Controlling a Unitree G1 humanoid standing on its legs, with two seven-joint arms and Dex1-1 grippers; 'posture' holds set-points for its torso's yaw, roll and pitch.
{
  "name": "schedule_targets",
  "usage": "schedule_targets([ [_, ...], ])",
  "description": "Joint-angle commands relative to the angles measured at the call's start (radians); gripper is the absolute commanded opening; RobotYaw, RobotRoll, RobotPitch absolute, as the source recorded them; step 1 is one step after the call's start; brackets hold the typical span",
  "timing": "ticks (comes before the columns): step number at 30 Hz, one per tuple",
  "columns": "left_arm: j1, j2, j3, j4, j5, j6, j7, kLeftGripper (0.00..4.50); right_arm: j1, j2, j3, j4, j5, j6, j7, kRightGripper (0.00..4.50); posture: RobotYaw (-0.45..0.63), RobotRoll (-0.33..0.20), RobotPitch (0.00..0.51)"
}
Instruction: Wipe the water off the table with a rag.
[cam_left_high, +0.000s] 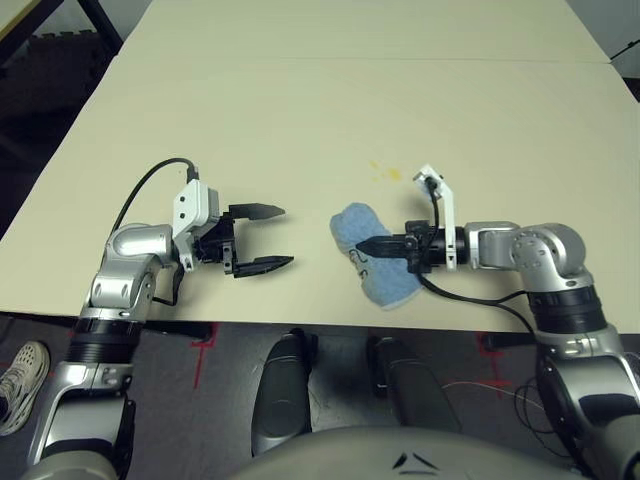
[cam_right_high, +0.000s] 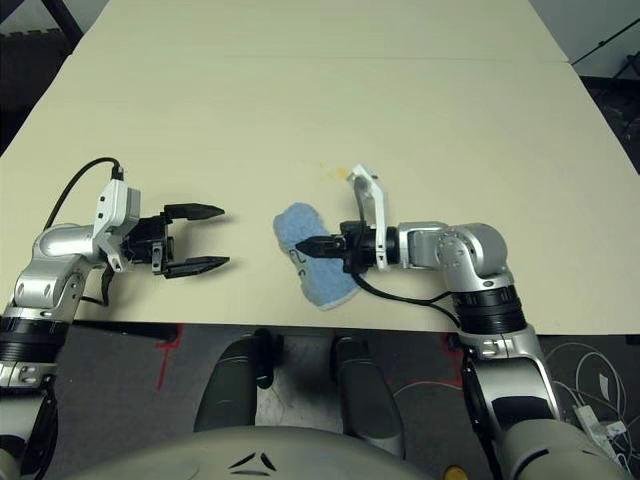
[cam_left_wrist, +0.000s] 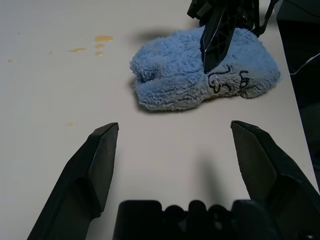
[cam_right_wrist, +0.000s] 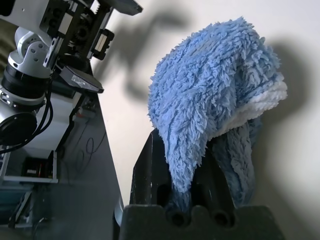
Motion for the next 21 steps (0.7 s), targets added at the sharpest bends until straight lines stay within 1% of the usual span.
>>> schedule_targets([
  [1,0.012,0.007,-0.01,-0.03,0.002,0.01,0.002,4.5,0.002,0.032,0.046,0.022,-0.011,-0.005,-0.006,0.11,0.18,0.0,0.234],
  [5,0.013,0.006,-0.011,-0.032,0.003,0.01,0.004,4.5,0.015,0.016,0.063,0.015,-0.023,-0.012,0.0,0.11,0.18,0.0,0.235],
  [7,0.013,0.005,-0.013,-0.031,0.004,0.01,0.005,4.5,0.027,-0.017,0.058,0.004,-0.025,-0.01,0.005,0.11,0.17,0.0,0.236],
  [21,-0.012,-0.01,-0.039,0.015,0.02,-0.02,-0.007,4.5,0.11,-0.338,-0.059,-0.034,-0.033,-0.029,0.048,0.11,0.12,0.0,0.24],
])
